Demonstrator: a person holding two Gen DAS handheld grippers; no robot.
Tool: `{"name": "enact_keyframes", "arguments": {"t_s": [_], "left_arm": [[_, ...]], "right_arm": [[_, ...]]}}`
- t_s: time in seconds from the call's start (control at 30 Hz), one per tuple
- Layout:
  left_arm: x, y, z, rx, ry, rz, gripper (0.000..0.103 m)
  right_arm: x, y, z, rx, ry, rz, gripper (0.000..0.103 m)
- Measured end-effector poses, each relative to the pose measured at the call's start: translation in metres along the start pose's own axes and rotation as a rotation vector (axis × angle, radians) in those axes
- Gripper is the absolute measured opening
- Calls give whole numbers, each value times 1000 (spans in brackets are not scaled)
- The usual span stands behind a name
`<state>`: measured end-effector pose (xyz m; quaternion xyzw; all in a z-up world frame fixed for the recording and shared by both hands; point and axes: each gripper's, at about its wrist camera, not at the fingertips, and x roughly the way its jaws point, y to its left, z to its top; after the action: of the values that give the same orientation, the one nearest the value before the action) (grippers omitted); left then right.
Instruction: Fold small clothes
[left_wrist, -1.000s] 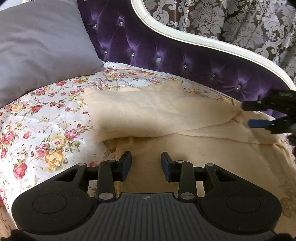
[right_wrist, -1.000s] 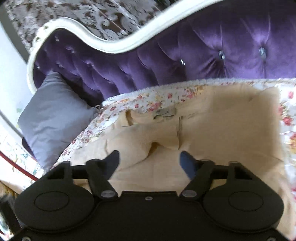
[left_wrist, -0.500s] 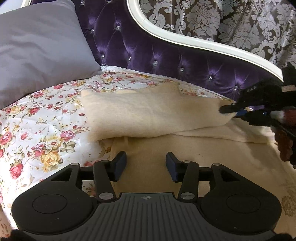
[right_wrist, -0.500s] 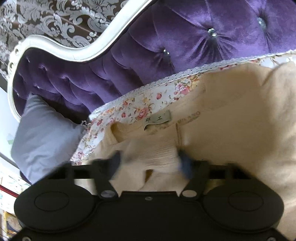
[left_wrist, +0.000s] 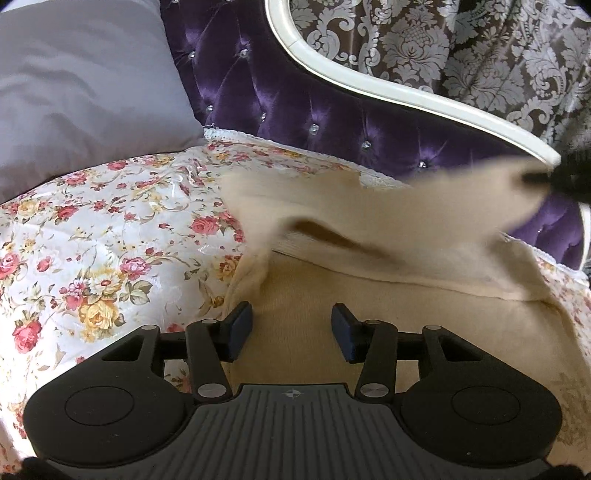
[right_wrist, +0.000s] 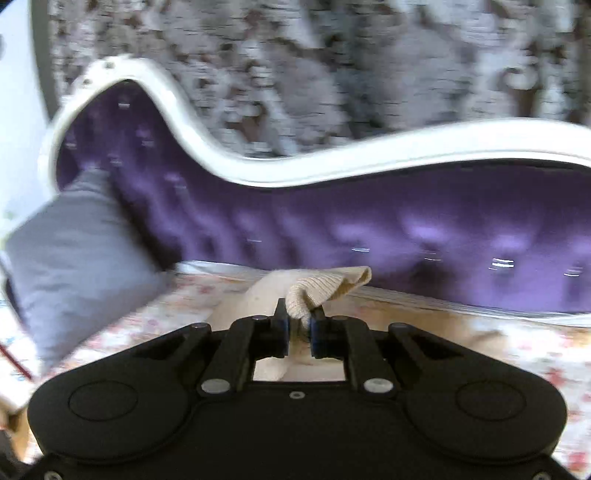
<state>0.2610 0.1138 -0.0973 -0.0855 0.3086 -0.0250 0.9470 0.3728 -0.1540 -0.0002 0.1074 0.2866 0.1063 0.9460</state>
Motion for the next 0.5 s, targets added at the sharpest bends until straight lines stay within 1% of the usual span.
{"name": "enact_keyframes", "arguments": {"t_s": [0.07, 0.13, 0.23, 0.33, 0.43, 0.47, 0.5], "left_arm": [[1, -1, 0, 10, 1, 5, 46], [2, -2, 2, 26, 9, 10, 46], [4, -3, 11, 46, 27, 40, 46], [11, -3, 21, 37, 31, 83, 46], [25, -6, 29, 95, 59, 163, 47], [29, -2, 30, 87, 62, 196, 48], [29, 9, 31, 35, 42, 227, 48]], "right_arm": [[10, -17, -12, 15, 57, -27, 19], [19, -26, -23, 26, 89, -49, 19], [25, -31, -34, 43, 108, -48, 19], [22, -30, -39, 37, 114, -47, 19], [19, -31, -40, 40, 111, -33, 19], [19, -32, -41, 39, 111, -32, 19], [18, -34, -43, 38, 112, -35, 19]]}}
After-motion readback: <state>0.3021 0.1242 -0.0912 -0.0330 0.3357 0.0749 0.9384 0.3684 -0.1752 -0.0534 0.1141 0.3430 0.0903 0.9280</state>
